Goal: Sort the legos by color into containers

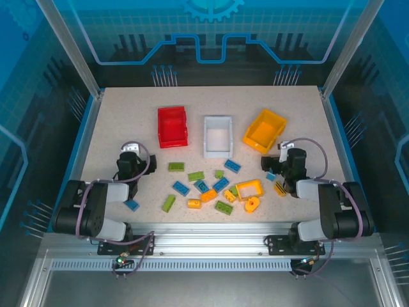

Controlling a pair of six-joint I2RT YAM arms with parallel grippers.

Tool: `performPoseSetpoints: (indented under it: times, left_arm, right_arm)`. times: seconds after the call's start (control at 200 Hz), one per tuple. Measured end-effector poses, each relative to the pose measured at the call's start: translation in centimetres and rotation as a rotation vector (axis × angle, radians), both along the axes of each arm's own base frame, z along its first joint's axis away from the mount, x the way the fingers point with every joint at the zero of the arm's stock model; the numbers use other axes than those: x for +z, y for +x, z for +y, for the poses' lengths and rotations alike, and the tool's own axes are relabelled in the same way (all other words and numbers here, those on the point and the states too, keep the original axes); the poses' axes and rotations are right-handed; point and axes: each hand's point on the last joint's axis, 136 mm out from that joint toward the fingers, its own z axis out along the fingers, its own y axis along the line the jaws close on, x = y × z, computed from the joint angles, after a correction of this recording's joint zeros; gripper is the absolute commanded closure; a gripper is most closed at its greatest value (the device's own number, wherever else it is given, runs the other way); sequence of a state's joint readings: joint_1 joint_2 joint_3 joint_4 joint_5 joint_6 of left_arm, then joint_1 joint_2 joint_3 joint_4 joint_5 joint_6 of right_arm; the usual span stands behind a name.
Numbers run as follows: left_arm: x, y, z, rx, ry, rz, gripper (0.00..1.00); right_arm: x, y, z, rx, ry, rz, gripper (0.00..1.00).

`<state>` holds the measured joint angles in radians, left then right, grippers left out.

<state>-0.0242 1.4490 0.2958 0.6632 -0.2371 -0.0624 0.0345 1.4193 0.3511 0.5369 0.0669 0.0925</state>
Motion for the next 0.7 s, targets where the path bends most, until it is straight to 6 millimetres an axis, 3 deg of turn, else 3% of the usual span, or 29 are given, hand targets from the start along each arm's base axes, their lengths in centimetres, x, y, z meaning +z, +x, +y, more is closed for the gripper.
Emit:
performPoseSetpoints:
  times: [0.275, 0.7]
  left_arm:
    - [1.5, 2.4, -0.1, -0.009, 0.013, -0.088, 0.01]
    - [3.5, 3.7, -0.4, -0.020, 0.010, -0.175, 0.01]
  right_arm:
    - [1.4, 2.1, 0.1, 0.017, -0.036, -0.083, 0.00]
    - [3.4, 3.5, 0.3, 0.031, -0.057, -0.168, 0.00]
